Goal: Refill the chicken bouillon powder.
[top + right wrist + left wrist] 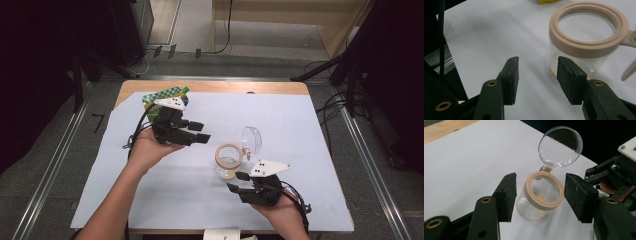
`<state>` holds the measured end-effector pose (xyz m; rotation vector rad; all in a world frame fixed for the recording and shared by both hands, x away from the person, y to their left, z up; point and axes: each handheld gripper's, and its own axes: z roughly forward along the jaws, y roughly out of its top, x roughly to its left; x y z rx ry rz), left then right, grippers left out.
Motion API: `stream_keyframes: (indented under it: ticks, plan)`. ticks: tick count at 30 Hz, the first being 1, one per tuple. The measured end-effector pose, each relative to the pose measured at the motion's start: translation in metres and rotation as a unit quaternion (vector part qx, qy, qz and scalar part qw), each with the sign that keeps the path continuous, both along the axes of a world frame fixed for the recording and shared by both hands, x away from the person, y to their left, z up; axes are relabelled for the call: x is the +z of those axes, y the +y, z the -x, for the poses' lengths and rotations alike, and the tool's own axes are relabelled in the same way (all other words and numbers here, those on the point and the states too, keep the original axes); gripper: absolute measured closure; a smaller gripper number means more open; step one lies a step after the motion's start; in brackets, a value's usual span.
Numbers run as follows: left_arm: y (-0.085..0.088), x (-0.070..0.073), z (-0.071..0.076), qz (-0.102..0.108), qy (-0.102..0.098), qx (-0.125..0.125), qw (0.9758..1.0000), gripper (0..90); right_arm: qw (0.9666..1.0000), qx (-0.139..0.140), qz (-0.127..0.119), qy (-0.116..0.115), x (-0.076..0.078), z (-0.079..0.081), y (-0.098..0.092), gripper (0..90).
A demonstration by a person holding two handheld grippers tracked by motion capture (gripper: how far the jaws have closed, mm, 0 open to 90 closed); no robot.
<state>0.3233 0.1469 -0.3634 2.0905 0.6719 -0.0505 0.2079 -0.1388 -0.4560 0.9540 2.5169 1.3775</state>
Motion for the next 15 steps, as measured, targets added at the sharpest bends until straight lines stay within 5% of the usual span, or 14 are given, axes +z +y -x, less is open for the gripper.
stream_keyframes:
  ticks: [7,11,15]
  plan:
    - [0.027,0.009,0.002,0.012,0.014,0.030,0.9994,41.8,0.9998,0.021,-0.003,-0.001,-0.002,0.000,0.012,53.3]
    - [0.039,0.017,0.007,-0.004,-0.005,0.042,0.9991,40.1,0.9996,0.028,-0.005,0.000,-0.002,0.000,0.015,52.1]
    - [0.058,0.017,0.005,-0.001,0.001,0.065,0.9979,39.6,0.9995,0.033,-0.003,0.000,-0.003,-0.001,0.018,50.9]
